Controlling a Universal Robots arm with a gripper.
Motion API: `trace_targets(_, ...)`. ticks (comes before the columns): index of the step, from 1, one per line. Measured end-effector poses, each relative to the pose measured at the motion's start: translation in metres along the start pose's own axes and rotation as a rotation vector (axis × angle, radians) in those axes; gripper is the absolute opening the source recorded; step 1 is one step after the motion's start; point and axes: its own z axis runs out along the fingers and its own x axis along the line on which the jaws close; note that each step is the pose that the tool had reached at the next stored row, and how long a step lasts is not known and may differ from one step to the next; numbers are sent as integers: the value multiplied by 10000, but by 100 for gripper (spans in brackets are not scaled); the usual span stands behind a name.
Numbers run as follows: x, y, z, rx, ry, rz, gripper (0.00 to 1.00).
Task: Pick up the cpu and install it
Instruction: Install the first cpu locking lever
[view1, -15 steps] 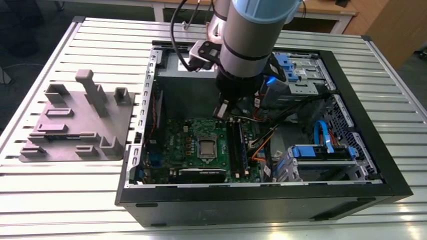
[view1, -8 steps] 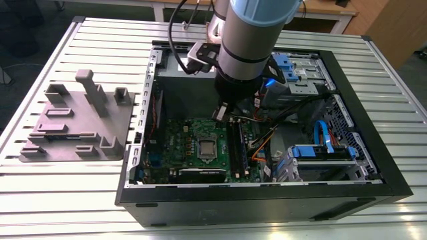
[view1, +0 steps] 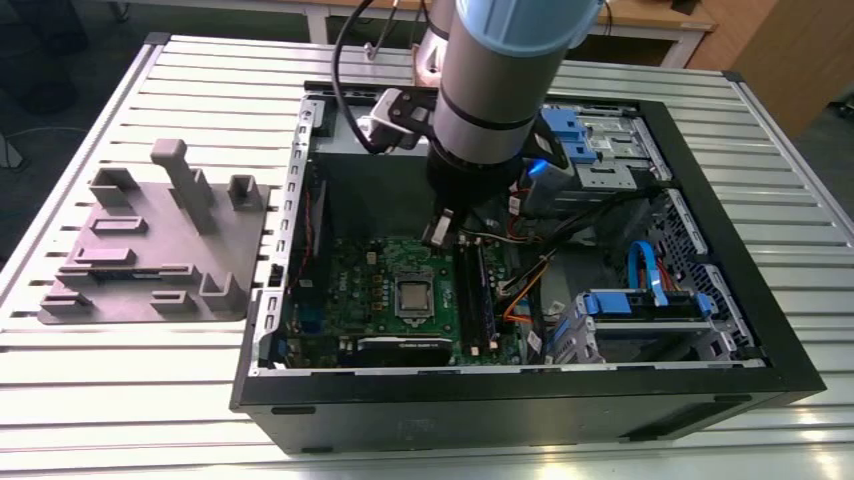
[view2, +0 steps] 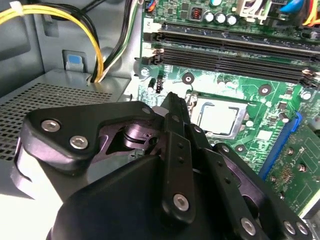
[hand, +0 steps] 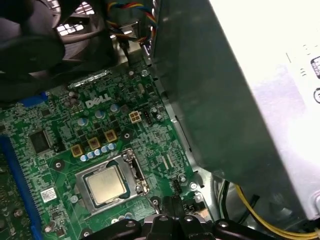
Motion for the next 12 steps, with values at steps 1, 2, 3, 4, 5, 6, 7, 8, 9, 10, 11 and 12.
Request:
trace_targets(1,13,-6,-2,0,0,-1,10)
trace_targets(2,27,-12,-4,0,0,-1,10)
trace_targets(3,45,-20,-5,0,-1,-3,10)
trace_targets(4,61,-27,-8,-1,-1,-5,10)
trace_targets(5,78,-34,-10,-1,-1,-5,10)
trace_targets(6,93,-41,-12,-1,-1,-7,10)
trace_targets(7,106,-47,-14,-1,0,-8,10)
trace_targets(8,119,-52,-16,-1,1,-9,10)
trace_targets(9,129,-57,-17,0,1,-11,10)
trace_targets(10,135,-59,-18,-1,1,-11,10)
trace_targets(11,137,-60,-18,-1,1,-10,10)
trace_targets(12,137,-60,-18,-1,0,-10,10)
